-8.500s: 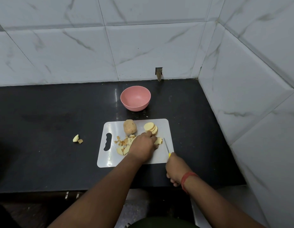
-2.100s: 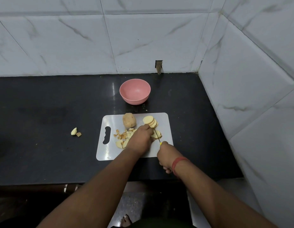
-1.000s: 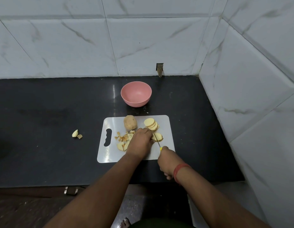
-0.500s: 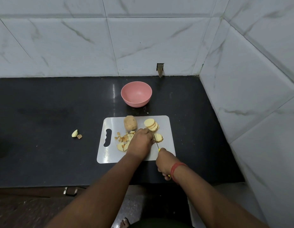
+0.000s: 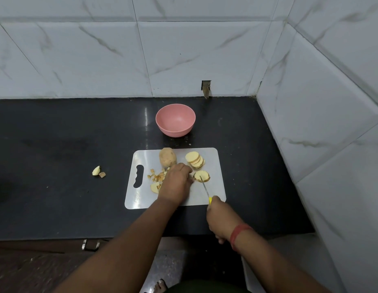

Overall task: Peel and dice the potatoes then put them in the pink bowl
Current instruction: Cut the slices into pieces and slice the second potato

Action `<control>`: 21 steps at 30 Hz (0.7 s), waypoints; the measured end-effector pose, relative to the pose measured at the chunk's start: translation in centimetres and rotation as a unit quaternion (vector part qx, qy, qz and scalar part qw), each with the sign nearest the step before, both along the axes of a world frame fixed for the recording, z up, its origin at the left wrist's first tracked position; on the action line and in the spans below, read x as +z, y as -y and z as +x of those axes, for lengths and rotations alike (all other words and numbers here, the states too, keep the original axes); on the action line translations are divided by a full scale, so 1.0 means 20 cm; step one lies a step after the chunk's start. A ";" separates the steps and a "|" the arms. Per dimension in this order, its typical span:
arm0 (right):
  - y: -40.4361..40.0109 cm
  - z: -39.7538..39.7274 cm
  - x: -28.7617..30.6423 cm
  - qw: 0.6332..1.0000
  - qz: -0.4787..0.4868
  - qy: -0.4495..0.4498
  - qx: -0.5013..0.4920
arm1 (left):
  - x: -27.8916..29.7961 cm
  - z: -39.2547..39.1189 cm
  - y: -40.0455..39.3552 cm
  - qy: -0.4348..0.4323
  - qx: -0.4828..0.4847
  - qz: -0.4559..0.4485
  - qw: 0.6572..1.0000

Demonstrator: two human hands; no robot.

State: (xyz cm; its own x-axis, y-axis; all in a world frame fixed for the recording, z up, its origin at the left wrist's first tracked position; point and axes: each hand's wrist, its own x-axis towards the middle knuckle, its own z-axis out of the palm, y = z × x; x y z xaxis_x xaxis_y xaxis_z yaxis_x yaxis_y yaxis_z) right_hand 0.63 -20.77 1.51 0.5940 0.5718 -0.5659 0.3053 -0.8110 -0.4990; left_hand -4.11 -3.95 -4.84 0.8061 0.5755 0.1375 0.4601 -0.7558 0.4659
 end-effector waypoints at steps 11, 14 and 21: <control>-0.18 0.04 0.00 0.997 -0.061 -0.049 -0.018 | 0.06 0.01 0.00 -0.076 -0.017 0.072 0.994; -0.18 0.03 0.00 0.992 -0.066 -0.089 -0.056 | 0.05 0.01 -0.01 -0.082 -0.017 0.075 0.994; -0.18 0.04 0.04 0.995 -0.062 -0.075 0.023 | 0.07 0.02 0.00 -0.104 -0.027 0.096 0.990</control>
State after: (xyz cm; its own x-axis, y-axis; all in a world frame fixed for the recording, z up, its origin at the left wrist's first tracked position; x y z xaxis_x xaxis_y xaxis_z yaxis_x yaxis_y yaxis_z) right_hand 1.42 -17.18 2.40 0.4720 0.5170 -0.7141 0.2741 -0.8559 -0.4385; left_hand -3.79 -3.99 -3.40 0.8570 0.5108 0.0682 0.4880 -0.8470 0.2110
